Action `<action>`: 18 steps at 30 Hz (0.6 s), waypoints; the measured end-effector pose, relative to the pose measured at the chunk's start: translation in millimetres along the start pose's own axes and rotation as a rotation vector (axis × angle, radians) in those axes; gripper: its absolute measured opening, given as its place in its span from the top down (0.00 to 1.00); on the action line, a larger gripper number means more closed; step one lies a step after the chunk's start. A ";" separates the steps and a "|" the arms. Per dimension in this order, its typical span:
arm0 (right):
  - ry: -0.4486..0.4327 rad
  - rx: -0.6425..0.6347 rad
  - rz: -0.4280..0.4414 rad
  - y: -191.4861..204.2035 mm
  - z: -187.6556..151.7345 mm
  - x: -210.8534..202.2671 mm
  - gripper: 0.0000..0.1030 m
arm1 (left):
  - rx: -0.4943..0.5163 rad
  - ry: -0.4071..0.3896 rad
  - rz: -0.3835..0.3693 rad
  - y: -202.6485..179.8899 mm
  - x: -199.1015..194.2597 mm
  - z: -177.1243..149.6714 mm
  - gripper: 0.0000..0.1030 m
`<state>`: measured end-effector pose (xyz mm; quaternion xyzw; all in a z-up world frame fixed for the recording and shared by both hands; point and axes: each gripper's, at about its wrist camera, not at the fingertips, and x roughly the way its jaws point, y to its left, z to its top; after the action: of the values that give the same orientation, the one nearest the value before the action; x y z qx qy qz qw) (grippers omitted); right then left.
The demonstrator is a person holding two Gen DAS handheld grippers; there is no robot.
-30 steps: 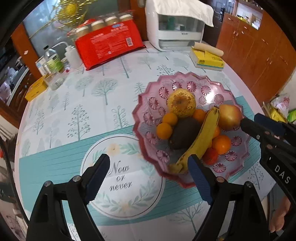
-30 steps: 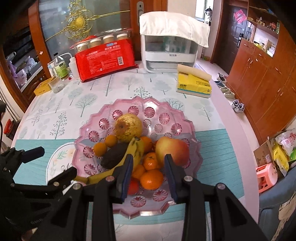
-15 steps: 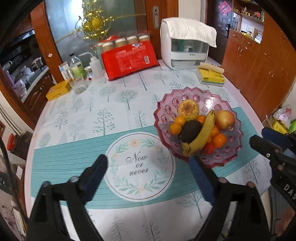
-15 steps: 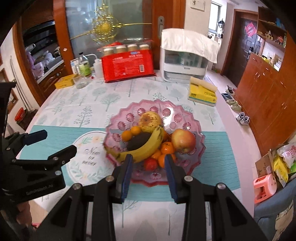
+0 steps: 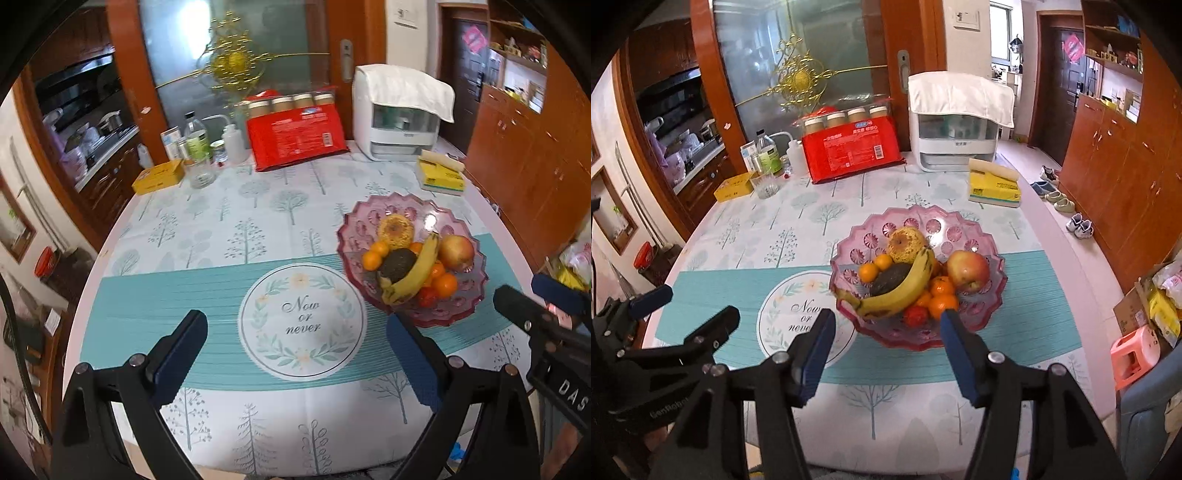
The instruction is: Organize fruits
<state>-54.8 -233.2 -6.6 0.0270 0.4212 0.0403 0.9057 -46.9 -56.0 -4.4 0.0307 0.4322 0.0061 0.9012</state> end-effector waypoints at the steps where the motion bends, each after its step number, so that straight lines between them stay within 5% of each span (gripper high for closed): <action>1: 0.002 -0.004 0.002 2.7 -1.4 -1.0 0.42 | -0.010 0.000 0.001 2.1 -0.5 -0.3 0.06; 18: -0.027 -0.066 -0.001 34.8 -6.0 -15.9 0.42 | -0.107 -0.013 0.050 25.4 -17.3 -10.3 0.06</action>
<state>-71.3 -199.9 4.6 -0.0026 0.4074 0.0533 0.9117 -65.4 -30.7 4.2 -0.0070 0.4243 0.0514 0.9040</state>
